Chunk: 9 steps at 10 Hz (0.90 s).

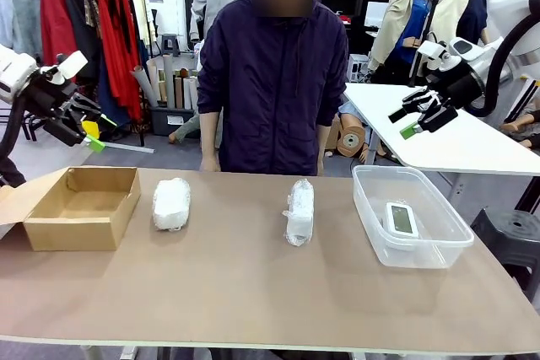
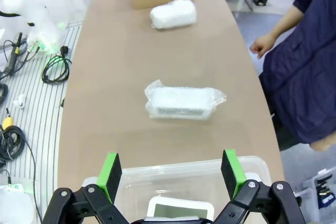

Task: Separate and place wrapped and unwrapped clocks.
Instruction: Pick up the Digital clock indicated by the person.

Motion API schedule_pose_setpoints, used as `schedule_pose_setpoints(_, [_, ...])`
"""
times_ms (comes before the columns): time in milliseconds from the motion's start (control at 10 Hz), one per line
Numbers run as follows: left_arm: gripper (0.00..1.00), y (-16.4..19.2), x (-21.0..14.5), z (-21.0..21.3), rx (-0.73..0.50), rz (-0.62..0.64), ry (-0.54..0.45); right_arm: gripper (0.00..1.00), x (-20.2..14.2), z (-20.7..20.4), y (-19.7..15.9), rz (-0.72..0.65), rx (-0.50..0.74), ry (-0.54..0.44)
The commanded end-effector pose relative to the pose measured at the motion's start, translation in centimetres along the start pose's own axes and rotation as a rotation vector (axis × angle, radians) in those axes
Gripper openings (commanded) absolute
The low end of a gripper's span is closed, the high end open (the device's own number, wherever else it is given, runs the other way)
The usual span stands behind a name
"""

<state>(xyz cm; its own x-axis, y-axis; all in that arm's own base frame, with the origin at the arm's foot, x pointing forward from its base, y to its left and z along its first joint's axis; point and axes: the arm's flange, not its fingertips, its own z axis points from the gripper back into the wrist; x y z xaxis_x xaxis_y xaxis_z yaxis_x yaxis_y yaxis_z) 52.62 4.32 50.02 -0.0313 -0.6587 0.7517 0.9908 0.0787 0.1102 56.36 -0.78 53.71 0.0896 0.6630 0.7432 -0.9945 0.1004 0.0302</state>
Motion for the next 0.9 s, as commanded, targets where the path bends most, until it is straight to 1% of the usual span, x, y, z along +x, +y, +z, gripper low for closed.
schedule_pose_setpoints(0, [1.0, -0.4, 0.14, -0.02, -0.003, -0.004, 0.002, 1.0, -0.27, -0.16, 0.41, 0.023, -0.011, 0.018])
schedule_pose_setpoints(800, [1.0, -0.4, 0.14, -0.02, -0.003, -0.004, 0.002, 1.0, -0.27, -0.16, 0.41, 0.023, -0.011, 0.018])
